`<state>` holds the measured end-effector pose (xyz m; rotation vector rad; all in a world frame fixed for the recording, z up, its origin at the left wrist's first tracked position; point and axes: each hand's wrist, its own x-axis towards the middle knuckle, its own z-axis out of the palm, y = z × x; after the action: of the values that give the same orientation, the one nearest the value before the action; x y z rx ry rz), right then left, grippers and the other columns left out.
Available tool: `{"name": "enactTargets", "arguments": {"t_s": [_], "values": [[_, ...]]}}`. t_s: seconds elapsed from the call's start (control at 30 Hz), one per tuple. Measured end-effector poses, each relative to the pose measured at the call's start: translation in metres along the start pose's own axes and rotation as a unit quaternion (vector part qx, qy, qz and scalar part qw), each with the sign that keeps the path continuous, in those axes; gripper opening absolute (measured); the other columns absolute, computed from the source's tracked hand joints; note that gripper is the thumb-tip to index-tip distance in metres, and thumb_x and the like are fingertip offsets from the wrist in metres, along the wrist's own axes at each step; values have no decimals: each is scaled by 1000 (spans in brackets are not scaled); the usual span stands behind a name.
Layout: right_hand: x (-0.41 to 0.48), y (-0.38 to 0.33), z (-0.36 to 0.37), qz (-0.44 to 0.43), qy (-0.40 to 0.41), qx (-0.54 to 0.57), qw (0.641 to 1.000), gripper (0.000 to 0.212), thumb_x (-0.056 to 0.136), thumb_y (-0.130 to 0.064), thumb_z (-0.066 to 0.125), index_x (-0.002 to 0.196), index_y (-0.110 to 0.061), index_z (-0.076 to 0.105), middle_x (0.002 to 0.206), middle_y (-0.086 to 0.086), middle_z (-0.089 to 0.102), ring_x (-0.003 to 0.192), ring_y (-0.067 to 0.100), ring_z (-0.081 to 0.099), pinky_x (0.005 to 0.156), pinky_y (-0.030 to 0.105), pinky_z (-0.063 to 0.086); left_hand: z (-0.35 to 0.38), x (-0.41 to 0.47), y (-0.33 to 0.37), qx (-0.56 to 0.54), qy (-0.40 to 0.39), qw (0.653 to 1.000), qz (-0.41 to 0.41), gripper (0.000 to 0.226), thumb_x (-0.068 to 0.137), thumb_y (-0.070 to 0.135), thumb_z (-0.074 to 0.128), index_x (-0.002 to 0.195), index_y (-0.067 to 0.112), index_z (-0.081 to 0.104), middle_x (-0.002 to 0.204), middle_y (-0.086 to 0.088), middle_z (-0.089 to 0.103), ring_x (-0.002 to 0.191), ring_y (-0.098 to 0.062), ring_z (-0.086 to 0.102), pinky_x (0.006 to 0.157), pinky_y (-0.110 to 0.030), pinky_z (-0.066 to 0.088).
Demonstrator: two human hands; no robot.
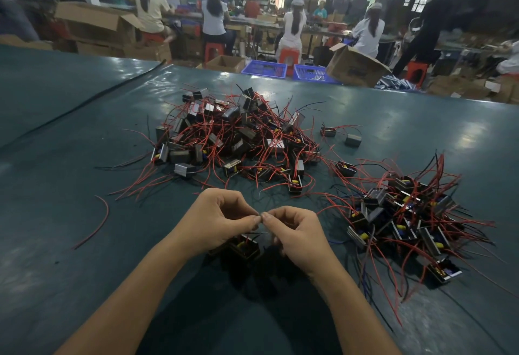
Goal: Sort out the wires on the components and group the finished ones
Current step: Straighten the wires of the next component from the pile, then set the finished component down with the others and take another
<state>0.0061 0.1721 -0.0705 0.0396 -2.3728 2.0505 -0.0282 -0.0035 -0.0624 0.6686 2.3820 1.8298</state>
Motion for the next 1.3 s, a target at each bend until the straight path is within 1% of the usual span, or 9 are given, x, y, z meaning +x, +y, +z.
{"name": "enactTargets", "arguments": {"t_s": [0.2,0.3,0.47,0.63,0.8,0.93,1.0,1.17,1.3], "values": [[0,-2,5,-34,17,26,999,16,93,-12,63,78,-16,66,51,-13,57,47,-2,47,49,13,38,1,0,2,0,20,999,26,6,79,25,76,77,20,76,73,-1,74,66,-11,70,63,-19,52],[-2,-9,4,-78,53,41,995,15,93,-15,63,79,-17,64,53,-12,54,49,2,45,49,16,39,-2,2,5,-37,112,993,28,25,81,39,65,77,16,74,72,-4,74,63,-11,68,60,-16,51],[-6,-34,-13,-154,143,62,976,12,94,-14,60,83,-15,61,61,-3,57,47,3,50,45,15,42,-13,6,-3,-25,248,969,2,29,96,22,59,74,8,71,64,-4,71,56,-12,63,55,-21,51],[-3,-76,-54,-238,342,75,906,14,98,-15,57,85,-17,60,66,-7,67,47,5,57,39,19,44,-15,8,-19,46,265,963,-23,35,98,30,55,69,18,70,63,6,71,51,-7,59,59,-25,50],[-7,-100,-94,-292,502,32,814,9,99,-21,55,97,-13,58,81,-8,68,59,5,68,55,21,56,-17,7,-32,130,258,957,-32,32,96,34,58,67,25,69,65,10,70,58,-5,61,58,-26,47],[-8,-87,-106,-237,545,95,799,10,98,-18,55,102,-9,60,93,8,71,71,19,72,70,46,61,-20,8,-37,151,254,954,-46,29,94,36,59,72,22,69,67,2,69,65,-11,62,66,-36,52],[-9,-74,-101,-192,535,125,813,26,98,-14,55,123,-6,56,104,7,69,73,13,71,79,54,58,-19,9,-37,157,244,956,-45,29,94,35,58,72,20,69,66,2,68,65,-14,62,65,-37,52],[-9,-54,-71,-191,506,74,838,74,95,-12,57,156,-16,14,152,11,39,88,9,69,72,33,60,-16,9,-37,159,232,959,-47,29,95,33,59,73,17,70,67,1,68,67,-17,63,66,-39,53],[5,-49,-48,-265,459,-30,847,76,94,-9,57,155,-14,13,156,10,31,100,10,65,58,8,49,-16,10,-37,169,231,957,-41,26,94,32,60,71,21,68,64,6,66,62,-10,61,61,-33,52]]}}
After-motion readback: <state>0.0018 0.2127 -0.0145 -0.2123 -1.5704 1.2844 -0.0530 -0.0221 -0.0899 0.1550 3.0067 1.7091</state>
